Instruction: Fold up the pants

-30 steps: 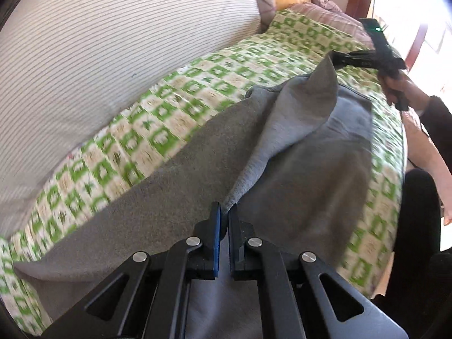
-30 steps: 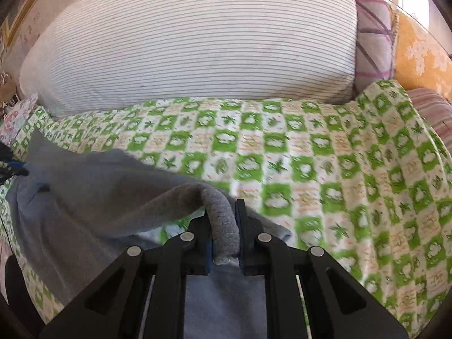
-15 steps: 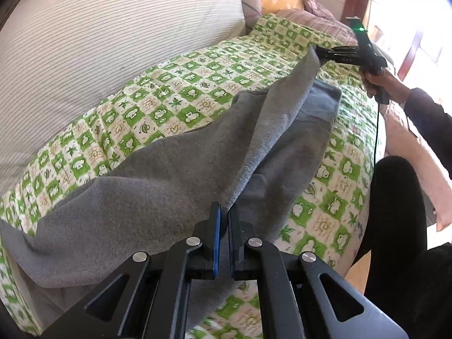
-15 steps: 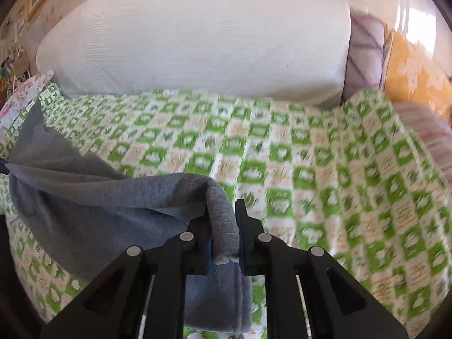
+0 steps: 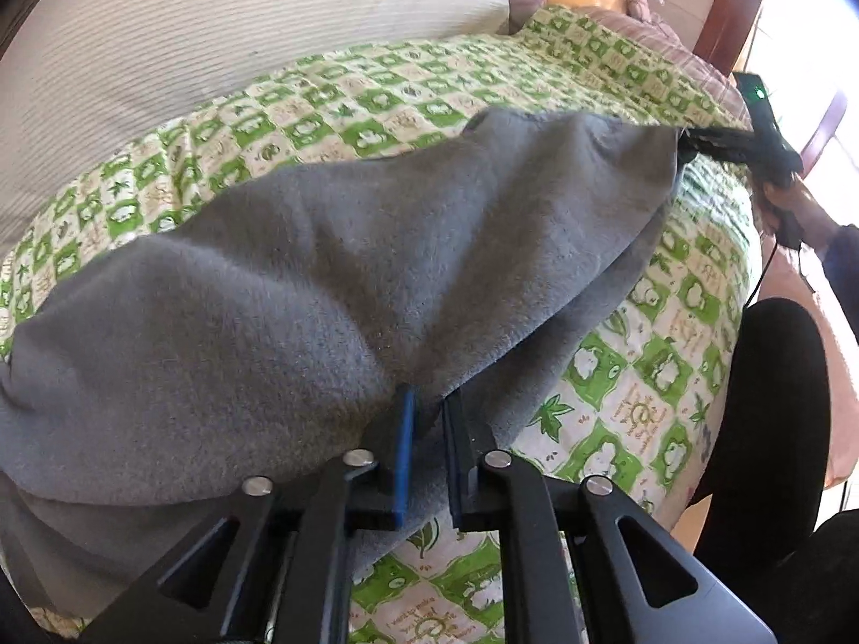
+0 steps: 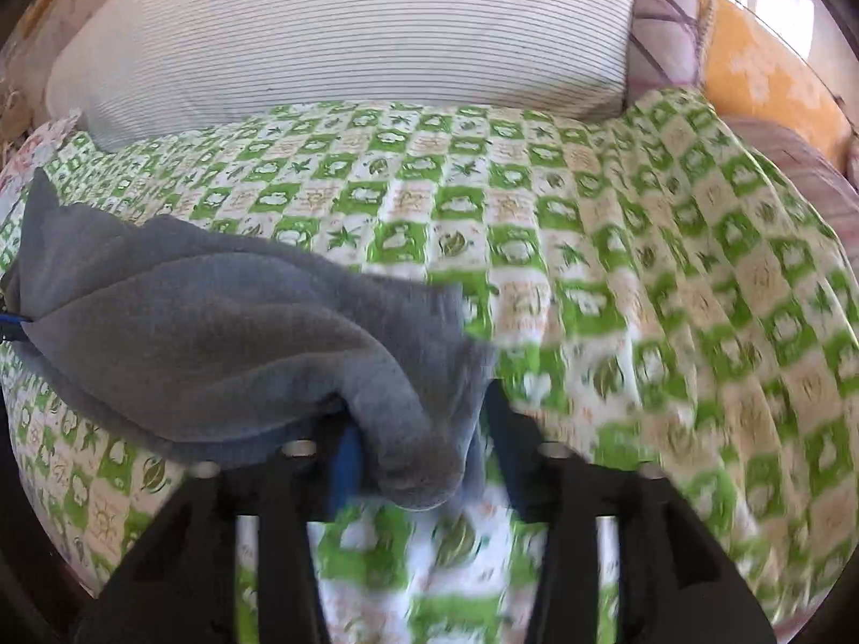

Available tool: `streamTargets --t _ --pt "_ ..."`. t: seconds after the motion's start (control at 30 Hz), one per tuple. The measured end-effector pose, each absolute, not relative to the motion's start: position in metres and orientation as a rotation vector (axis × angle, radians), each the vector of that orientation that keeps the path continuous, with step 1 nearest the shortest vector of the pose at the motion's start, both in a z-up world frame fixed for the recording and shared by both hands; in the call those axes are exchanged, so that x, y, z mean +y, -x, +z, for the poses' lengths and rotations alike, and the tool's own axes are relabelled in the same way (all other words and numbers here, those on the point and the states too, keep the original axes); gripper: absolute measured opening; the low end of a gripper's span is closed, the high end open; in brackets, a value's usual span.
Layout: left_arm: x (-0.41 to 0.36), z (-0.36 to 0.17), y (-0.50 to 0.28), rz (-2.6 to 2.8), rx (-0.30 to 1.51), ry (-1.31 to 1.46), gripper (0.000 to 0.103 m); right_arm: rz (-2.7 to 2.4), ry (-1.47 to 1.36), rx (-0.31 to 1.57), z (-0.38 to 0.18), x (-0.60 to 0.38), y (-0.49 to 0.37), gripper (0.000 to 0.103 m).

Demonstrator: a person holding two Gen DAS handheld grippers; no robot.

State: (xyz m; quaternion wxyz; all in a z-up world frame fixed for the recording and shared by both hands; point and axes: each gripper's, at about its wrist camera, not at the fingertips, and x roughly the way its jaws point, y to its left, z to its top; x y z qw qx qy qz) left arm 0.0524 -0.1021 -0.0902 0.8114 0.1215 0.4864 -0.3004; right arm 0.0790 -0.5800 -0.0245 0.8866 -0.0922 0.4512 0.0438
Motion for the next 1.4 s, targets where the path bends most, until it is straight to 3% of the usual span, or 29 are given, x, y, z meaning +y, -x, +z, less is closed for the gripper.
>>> streamTargets --t 0.2,0.47,0.77,1.0,1.4 --pt "-0.072 -0.064 -0.042 -0.575 0.964 -0.236 0.047 0.089 0.187 0.846 0.001 -0.550 -0.046 0.075" --pt "0.017 -0.041 -0.049 -0.369 0.931 -0.089 0.055 0.305 0.147 0.784 0.015 -0.440 -0.042 0.077" --pt "0.110 -0.028 -0.063 -0.102 0.911 0.084 0.067 0.661 0.183 0.820 -0.017 -0.269 -0.063 0.077" --pt "0.136 -0.029 -0.093 0.052 0.900 0.109 0.076 0.776 0.210 0.863 -0.049 -0.165 -0.073 0.078" --pt "0.158 -0.067 -0.166 0.316 0.952 0.090 0.076 0.764 0.445 0.957 -0.113 -0.065 -0.090 0.077"
